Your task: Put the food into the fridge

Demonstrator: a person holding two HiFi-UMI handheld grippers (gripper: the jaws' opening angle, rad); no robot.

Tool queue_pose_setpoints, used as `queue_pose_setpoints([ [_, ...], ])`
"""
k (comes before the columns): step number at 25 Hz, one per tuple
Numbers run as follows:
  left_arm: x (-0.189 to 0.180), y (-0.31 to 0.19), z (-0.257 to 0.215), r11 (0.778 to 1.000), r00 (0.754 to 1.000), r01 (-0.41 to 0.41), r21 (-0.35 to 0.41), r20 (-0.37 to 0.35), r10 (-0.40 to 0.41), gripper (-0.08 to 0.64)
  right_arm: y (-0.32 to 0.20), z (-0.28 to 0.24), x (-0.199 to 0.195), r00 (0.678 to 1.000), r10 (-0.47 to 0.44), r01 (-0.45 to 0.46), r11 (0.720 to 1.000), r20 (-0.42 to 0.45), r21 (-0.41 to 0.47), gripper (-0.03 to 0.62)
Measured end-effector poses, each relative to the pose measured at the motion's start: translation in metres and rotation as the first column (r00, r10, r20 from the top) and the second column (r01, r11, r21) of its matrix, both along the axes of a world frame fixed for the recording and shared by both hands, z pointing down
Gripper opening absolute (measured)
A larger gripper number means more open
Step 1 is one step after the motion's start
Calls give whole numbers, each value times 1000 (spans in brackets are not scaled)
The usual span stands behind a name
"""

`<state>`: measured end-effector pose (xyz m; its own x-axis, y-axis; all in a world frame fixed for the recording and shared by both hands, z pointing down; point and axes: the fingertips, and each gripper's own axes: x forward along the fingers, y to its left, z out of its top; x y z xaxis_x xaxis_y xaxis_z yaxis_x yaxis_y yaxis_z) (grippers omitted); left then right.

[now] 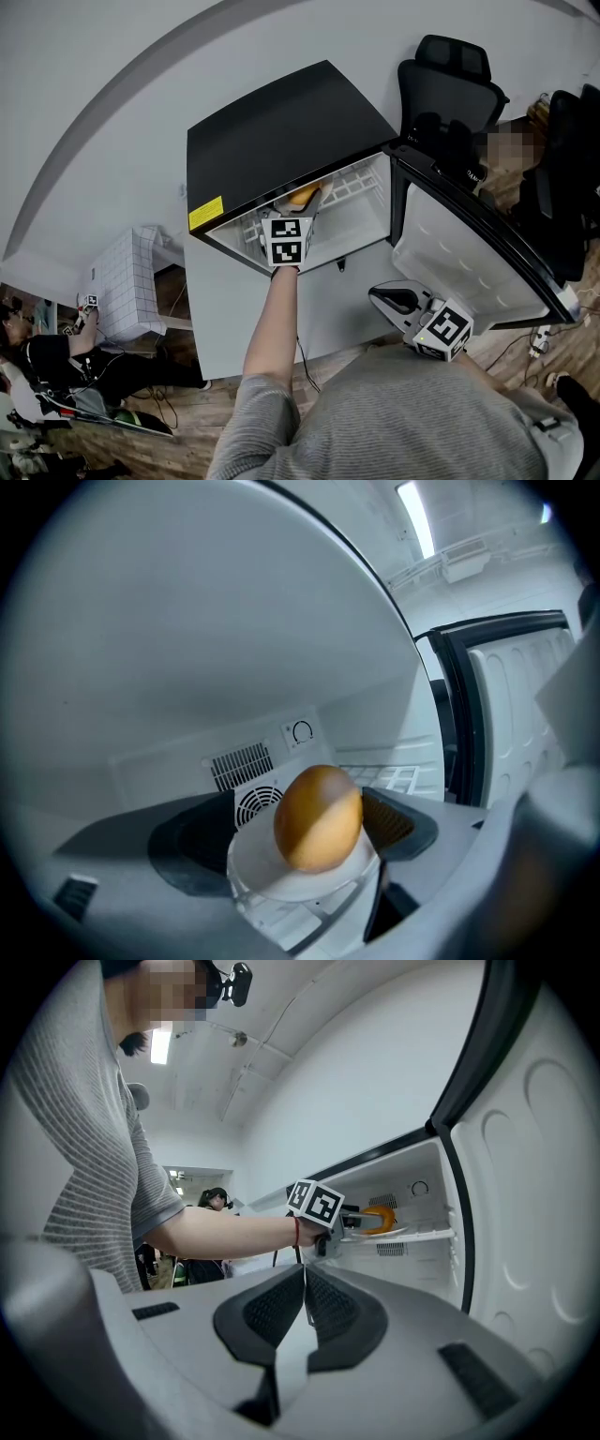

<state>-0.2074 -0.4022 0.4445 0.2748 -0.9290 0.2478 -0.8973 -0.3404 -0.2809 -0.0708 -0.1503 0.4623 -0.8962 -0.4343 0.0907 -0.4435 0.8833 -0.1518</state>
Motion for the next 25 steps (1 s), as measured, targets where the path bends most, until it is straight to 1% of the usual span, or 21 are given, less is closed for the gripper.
queue_pose_setpoints([
  [3, -1, 4, -2, 1000, 1000, 0, 7, 4, 0, 416, -1, 1, 1, 1000, 17, -17, 1000, 6, -6, 13],
  [7, 1, 13, -3, 1000, 1000, -10, 18, -18, 10, 415, 4, 0, -3, 1000, -7, 7, 1000, -8, 0, 13],
  [11, 4, 23, -8, 999, 999, -22, 38, -38, 23, 414, 7, -1, -5, 1000, -3, 3, 1000, 0, 1, 14],
  [13, 6, 27, -9, 999, 999, -29, 46, -42, 31, 414, 11, -2, -8, 1000, -26, 26, 1000, -8, 7, 13],
  [17, 8, 35, -11, 998, 998, -34, 53, -43, 37, 414, 16, -3, -11, 999, -36, 36, 999, -6, 9, 14],
  [21, 12, 45, -13, 997, 997, -43, 63, -54, 47, 414, 17, -3, -11, 1000, -13, 13, 1000, 0, 6, 14],
  [25, 12, 55, -11, 997, 996, -46, 67, -71, 51, 414, 20, -1, -12, 1000, -15, 15, 1000, -2, 7, 14],
])
